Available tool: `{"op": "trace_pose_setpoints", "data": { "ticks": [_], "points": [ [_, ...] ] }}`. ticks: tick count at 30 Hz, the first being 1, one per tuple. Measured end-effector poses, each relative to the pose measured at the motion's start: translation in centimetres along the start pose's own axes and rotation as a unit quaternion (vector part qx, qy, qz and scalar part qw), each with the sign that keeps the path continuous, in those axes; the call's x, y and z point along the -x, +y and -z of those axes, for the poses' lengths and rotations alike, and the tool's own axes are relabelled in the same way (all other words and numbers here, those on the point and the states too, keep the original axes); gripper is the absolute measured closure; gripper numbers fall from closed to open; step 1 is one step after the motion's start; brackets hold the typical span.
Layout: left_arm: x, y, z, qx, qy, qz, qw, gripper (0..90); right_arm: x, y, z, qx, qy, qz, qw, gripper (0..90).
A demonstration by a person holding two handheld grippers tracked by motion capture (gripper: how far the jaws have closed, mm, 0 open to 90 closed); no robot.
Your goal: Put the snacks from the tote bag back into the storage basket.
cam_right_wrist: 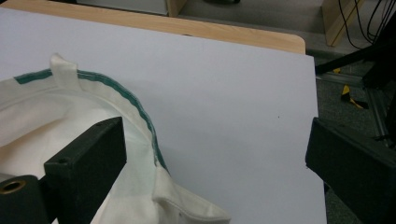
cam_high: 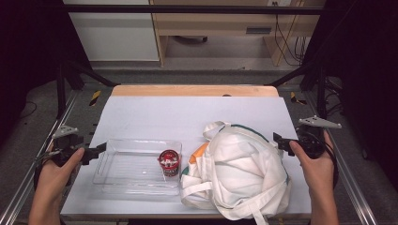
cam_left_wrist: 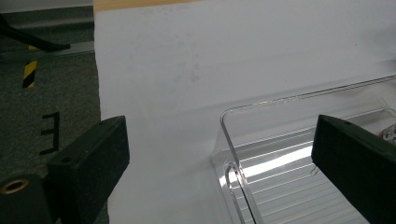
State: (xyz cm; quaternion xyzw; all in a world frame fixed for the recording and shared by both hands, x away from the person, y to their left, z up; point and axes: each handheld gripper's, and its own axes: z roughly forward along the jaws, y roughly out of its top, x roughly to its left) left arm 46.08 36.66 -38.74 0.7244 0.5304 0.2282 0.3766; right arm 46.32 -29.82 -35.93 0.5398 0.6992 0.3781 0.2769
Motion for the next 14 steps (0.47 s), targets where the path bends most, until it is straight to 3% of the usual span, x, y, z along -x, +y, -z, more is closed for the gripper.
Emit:
{"op": "trace_pose_setpoints", "data": {
  "ticks": [7, 14],
  "points": [
    [-0.5, -0.3, -0.2, -0.004, 0.000, 0.007, 1.0000, 4.3, 1.0, -1.7, -0.1, -0.009, -0.009, -0.023, 0.9996, 6.0],
    [-0.5, -0.3, -0.2, -0.003, 0.000, 0.008, 1.0000, 4.3, 1.5, -2.2, -0.5, -0.010, -0.011, -0.032, 0.9994, 5.8]
  ]
}}
